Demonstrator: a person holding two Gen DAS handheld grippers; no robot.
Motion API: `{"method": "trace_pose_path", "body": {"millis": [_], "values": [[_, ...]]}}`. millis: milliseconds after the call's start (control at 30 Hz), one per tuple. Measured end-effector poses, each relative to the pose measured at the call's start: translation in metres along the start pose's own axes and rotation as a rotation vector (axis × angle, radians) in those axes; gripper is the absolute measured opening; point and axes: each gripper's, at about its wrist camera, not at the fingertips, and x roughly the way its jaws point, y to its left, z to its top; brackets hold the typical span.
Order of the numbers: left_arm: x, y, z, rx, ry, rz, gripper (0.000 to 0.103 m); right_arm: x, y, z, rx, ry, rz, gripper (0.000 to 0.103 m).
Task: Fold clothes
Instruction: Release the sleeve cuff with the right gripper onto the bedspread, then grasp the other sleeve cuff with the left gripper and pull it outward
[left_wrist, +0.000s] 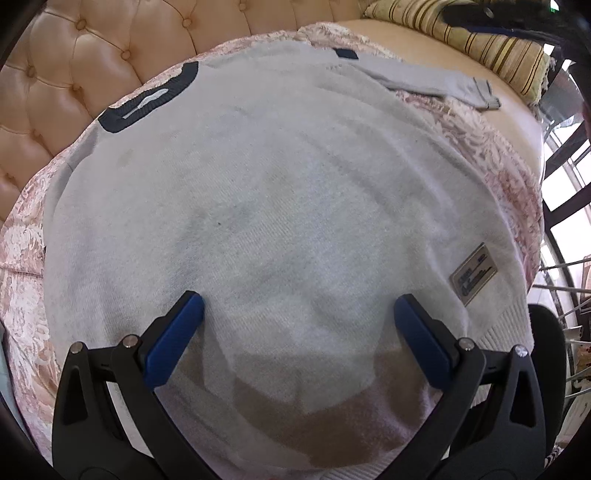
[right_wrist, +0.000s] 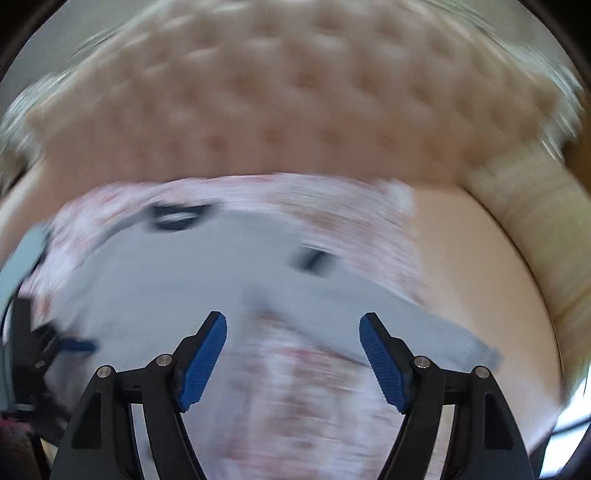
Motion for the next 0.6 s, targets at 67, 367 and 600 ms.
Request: {"method": "trace_pose_path", "body": {"millis": [67,367,600], "values": [[-0.014,0.008,-0.008,-0.030,-0.036,-0.056,0.103,0.006,0.048,0.007,-0.065,0.009,0.042,0.076],[-0.131,0.128,-0.124,-0.318,-0.228,-0.032,0.103,0.036,0.165,-0.013,-0.207,0.115,0.112,0.077],[-0.161,0.239,-0.211,-0.645,-0.223,0.062,0.103,0.088,0.184,-0.050,-0.204,0.217,0.016,0.095]]}}
